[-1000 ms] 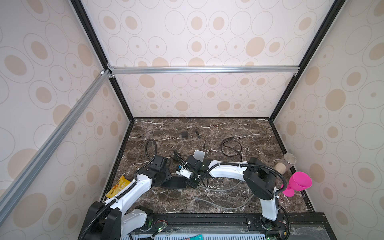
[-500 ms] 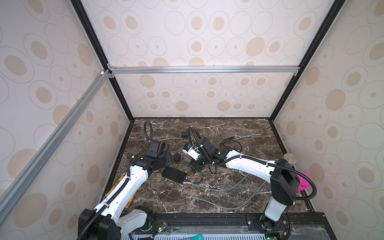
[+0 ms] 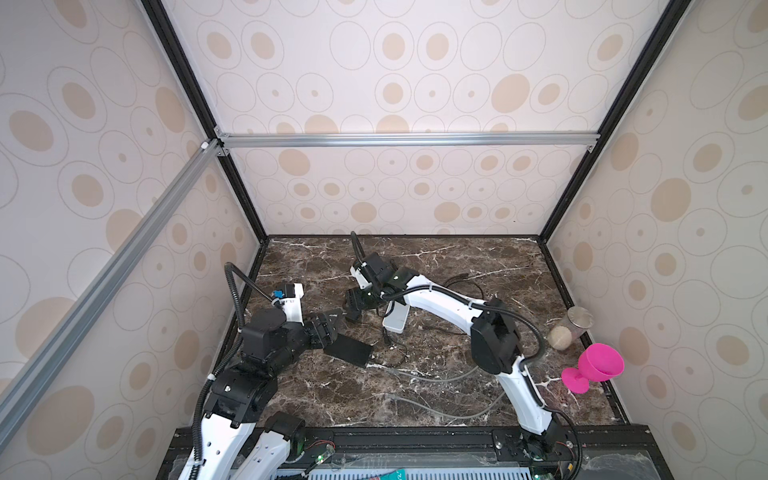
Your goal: Insert the plug into the switch port
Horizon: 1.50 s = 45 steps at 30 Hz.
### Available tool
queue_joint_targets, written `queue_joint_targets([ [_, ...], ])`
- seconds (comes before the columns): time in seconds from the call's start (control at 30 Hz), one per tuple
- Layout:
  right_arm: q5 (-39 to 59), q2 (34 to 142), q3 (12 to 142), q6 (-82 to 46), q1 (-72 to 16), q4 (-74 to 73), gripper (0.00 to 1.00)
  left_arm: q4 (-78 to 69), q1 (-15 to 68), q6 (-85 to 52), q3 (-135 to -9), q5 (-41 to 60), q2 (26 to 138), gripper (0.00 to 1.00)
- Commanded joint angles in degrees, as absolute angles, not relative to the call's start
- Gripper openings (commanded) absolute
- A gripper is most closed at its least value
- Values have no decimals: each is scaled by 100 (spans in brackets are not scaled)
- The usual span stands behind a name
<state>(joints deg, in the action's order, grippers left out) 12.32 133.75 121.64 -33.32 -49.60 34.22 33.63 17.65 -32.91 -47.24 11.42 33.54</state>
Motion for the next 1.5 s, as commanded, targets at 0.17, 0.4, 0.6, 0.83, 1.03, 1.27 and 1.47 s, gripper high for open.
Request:
queue_joint_targets([
  [0.17,219,13173,12750,-3986,-4663,4419,68,3091,1705,-3224,-4322,932,5136,90],
  [0.4,-5,10034,9113,-3507,-3736,3510,68,3114,1703,-2135,-5948,420,8205,86],
  [0.6,-5,7725,6631,-3138,-3543,3370,67,3319,1704,-1738,-7036,183,9903,79],
  [0.83,-342,6033,5346,-3121,-3516,3706,68,3491,1703,-1557,-7814,92,10928,65],
  [1.03,-534,5544,5023,-2896,-3497,4141,71,3567,1704,-1601,-8069,339,11346,58],
  [1.27,-490,5463,4966,-2705,-3478,4418,72,3399,1705,-1664,-7635,541,11067,68],
  [1.47,-492,5298,4854,-2762,-3474,4456,72,3261,1702,-1659,-7187,494,10809,72],
])
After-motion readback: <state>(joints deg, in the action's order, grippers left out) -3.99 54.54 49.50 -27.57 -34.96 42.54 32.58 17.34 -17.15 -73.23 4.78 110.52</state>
